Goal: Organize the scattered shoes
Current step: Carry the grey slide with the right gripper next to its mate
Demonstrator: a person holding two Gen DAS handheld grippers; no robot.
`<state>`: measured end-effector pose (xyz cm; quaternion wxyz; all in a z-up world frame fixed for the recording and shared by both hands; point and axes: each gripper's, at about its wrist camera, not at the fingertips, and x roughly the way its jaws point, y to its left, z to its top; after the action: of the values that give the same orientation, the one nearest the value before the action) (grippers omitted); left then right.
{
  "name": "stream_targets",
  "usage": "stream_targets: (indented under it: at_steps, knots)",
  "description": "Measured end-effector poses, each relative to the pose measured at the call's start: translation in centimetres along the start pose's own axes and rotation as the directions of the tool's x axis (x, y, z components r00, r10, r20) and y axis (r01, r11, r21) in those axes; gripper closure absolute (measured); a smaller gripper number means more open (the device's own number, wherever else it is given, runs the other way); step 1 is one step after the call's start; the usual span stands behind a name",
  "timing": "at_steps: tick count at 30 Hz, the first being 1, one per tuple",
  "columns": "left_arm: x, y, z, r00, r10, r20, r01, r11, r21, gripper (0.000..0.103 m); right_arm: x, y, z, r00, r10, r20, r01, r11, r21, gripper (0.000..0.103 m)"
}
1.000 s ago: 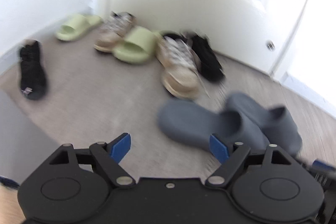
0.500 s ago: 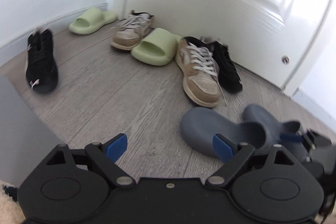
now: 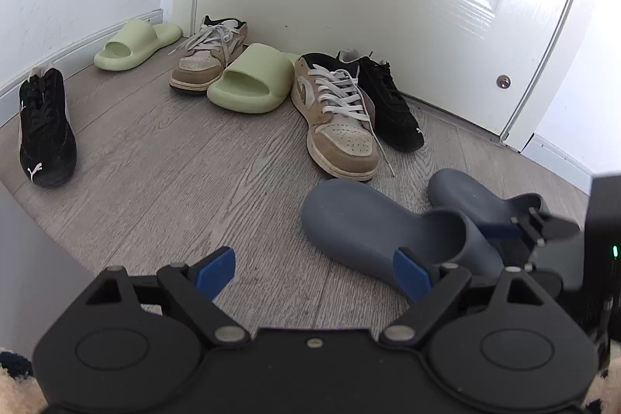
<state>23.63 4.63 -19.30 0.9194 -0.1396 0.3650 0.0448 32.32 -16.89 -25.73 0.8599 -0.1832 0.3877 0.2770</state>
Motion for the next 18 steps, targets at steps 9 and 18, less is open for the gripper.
stream_targets:
  at_steps: [9,18]
  knots:
    - [-0.4,-0.2,-0.3,1.0,0.021,0.013,-0.021,1.0,0.013,0.014,-3.6,-2.8,-4.8,0.967,-0.217,-0.13,0.247,0.924,0.291,0.001]
    - [-0.4,-0.5,-0.5,0.999,0.045,0.013,-0.045,0.998,0.039,0.014,-4.3,-8.3,-7.3,0.893,-0.374,-0.25,0.45,0.733,0.51,0.001]
